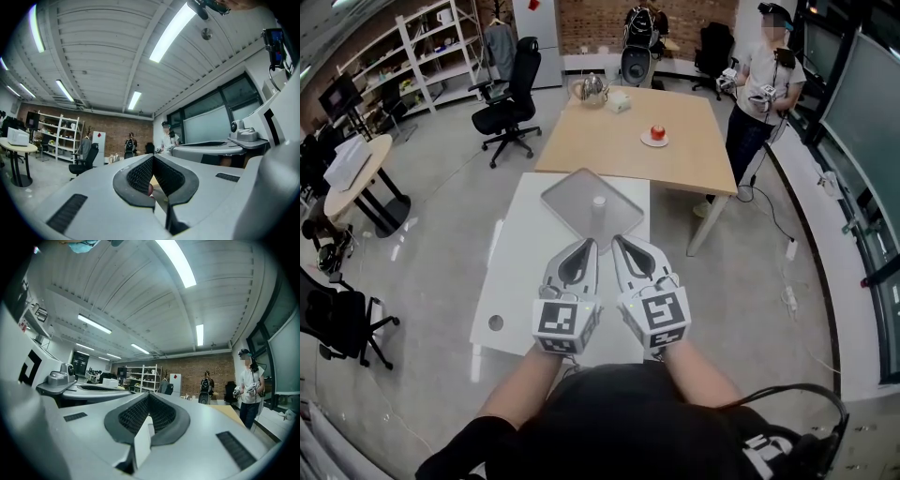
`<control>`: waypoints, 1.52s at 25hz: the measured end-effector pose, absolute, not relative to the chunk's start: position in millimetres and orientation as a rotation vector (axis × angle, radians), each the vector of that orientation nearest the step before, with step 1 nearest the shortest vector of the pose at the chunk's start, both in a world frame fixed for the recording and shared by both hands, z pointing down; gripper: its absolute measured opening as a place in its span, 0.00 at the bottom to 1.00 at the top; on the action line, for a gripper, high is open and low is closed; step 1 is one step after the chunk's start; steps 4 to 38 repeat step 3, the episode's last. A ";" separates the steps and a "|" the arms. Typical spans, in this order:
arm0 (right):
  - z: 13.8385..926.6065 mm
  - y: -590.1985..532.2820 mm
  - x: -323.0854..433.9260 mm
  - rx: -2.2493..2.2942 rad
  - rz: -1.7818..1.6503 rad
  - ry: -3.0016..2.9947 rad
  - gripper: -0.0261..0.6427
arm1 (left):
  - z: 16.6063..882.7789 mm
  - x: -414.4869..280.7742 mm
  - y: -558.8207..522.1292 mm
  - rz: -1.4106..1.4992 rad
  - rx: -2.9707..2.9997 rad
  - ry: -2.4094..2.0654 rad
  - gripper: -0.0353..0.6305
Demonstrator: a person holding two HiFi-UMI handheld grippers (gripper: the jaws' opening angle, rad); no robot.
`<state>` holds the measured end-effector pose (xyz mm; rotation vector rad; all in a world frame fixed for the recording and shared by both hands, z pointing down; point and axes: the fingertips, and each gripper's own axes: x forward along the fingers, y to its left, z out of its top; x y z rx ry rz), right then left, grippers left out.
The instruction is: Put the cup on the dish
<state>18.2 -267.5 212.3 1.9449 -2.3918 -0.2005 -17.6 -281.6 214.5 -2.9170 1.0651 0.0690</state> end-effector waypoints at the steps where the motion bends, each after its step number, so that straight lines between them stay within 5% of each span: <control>1: 212.6 -266.1 18.1 1.949 -0.201 -2.389 0.06 | 216.1 -17.8 -280.4 0.076 -2.918 1.054 0.05; 38: 213.0 -263.1 18.5 1.959 -0.202 -2.384 0.06 | 218.6 -17.6 -277.7 0.086 -2.921 1.035 0.05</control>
